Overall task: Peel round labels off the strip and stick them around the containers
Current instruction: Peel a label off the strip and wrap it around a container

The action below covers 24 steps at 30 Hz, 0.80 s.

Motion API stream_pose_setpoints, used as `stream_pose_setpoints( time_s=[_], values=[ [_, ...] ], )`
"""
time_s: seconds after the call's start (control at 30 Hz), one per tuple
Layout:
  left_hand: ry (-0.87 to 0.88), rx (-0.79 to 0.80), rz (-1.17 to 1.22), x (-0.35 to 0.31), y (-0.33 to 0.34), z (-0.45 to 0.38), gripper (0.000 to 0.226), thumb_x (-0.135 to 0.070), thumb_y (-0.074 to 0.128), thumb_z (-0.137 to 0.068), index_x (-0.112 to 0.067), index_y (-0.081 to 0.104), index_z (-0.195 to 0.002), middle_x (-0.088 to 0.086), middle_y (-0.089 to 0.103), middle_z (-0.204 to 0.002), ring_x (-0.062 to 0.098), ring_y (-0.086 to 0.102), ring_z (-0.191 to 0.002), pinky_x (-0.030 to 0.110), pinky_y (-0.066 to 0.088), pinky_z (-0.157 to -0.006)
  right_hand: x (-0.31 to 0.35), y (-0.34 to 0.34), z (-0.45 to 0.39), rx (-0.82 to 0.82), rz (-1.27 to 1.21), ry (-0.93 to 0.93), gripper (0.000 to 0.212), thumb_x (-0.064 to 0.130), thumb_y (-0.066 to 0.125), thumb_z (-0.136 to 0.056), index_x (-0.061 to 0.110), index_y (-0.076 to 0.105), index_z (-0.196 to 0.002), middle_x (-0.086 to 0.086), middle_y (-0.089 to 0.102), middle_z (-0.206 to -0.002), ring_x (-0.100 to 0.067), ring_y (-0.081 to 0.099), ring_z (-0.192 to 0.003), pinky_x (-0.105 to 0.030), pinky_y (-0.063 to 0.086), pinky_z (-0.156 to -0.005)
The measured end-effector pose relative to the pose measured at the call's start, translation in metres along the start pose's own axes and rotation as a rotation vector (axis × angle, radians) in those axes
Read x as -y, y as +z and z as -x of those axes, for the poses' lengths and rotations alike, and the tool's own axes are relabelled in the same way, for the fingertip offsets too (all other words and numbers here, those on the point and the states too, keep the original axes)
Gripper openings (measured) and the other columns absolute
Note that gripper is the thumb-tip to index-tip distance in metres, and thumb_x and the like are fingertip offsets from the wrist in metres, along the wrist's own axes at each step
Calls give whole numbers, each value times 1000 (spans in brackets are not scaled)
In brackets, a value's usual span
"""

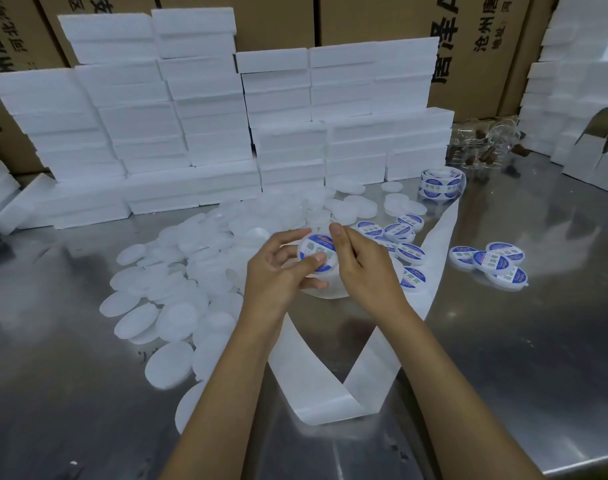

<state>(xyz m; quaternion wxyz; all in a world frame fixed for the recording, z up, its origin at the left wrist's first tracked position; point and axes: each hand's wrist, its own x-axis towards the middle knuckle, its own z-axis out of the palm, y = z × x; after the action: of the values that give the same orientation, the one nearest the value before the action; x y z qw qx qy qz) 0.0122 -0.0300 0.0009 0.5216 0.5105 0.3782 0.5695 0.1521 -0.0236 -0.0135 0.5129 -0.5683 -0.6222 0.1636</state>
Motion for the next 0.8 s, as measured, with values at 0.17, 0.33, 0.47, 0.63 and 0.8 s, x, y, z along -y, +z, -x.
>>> stream_pose_setpoints(
  time_s=[0.17,0.33,0.47,0.63,0.8],
  values=[
    [17,-152,76,1,-3,0,16,-8,77,-86,-7,63,-95,18,76,-85,26,75,-71,27,60,-62,1,4,5,91,71,-21,58,73,39,-88,21,40,-63,6,47,-56,-11,44,-56,-30,37,-56],
    [45,-191,8,1,-1,-2,18,-26,71,-92,-9,67,-93,12,78,-86,26,76,-73,27,61,-61,-1,8,5,101,47,-10,49,53,36,-101,17,61,-78,6,63,-69,-10,59,-67,-34,45,-62],
    [27,-49,13,0,0,0,21,-12,64,-97,-16,69,-118,10,77,-98,24,76,-87,27,61,-67,-1,10,5,44,78,31,48,46,29,-105,16,65,-99,0,70,-85,-17,65,-81,-43,51,-76],
    [-15,94,44,-1,0,1,38,1,61,-96,-17,66,-129,9,72,-119,25,72,-105,31,61,-81,1,11,5,-17,-34,91,48,48,32,-104,13,62,-91,0,68,-82,-18,65,-81,-46,51,-79],
    [-8,-18,94,-2,-5,0,29,-5,67,-93,-15,72,-119,10,77,-104,27,75,-94,28,61,-72,5,9,6,97,-74,64,57,58,37,-99,9,62,-84,5,62,-69,-11,59,-69,-42,50,-72]
  ],
)
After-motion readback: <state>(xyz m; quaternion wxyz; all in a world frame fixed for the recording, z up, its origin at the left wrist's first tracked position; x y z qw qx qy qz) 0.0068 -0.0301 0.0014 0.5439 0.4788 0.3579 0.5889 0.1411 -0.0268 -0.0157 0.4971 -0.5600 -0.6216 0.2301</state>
